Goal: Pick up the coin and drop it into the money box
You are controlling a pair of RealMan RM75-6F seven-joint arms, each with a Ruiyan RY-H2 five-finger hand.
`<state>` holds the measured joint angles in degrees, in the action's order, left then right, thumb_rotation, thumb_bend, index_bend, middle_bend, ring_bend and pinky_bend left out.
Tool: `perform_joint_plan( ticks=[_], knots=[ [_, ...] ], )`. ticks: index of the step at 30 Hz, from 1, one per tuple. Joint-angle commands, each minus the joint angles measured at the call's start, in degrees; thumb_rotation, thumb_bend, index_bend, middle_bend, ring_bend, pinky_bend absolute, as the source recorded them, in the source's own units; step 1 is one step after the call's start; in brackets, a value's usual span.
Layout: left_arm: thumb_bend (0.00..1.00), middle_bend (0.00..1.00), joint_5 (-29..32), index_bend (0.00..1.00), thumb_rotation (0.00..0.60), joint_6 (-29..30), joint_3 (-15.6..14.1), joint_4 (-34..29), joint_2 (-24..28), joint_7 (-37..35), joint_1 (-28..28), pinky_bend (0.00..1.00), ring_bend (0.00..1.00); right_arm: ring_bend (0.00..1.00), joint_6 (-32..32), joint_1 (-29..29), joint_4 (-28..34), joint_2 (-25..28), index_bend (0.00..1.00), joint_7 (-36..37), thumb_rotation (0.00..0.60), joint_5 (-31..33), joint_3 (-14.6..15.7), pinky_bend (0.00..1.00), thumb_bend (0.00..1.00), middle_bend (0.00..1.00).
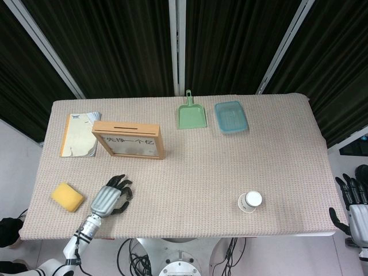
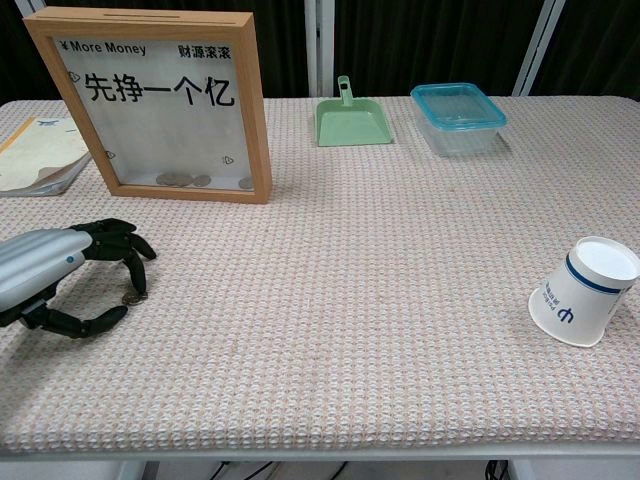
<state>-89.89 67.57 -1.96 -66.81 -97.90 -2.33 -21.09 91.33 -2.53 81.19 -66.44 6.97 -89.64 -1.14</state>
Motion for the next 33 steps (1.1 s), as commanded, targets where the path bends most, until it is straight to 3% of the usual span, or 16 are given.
perform_joint_plan(
  ticks=[1, 33],
  knots=[
    [0.25, 0.19, 0.17, 0.43, 0.600, -0.15, -0.03, 0.16, -0.05, -0.12, -0.10, 0.11, 0.05, 0.00, -0.06, 0.01, -0.03, -0.04, 0.00, -0.01, 0.600, 0.00, 0.02, 0.00, 0.33, 0.00],
    [0.29, 0.20, -0.97, 0.51, 0.600, 2.21, 0.38, 5.67, -3.45, -5.43, -1.61, 0.11, 0.05, 0.00, -0.64, -0.23, -0.73, -0.30, 0.00, 0.34, 0.600, 0.85, -0.09, 0.00, 0.34, 0.00]
  ],
)
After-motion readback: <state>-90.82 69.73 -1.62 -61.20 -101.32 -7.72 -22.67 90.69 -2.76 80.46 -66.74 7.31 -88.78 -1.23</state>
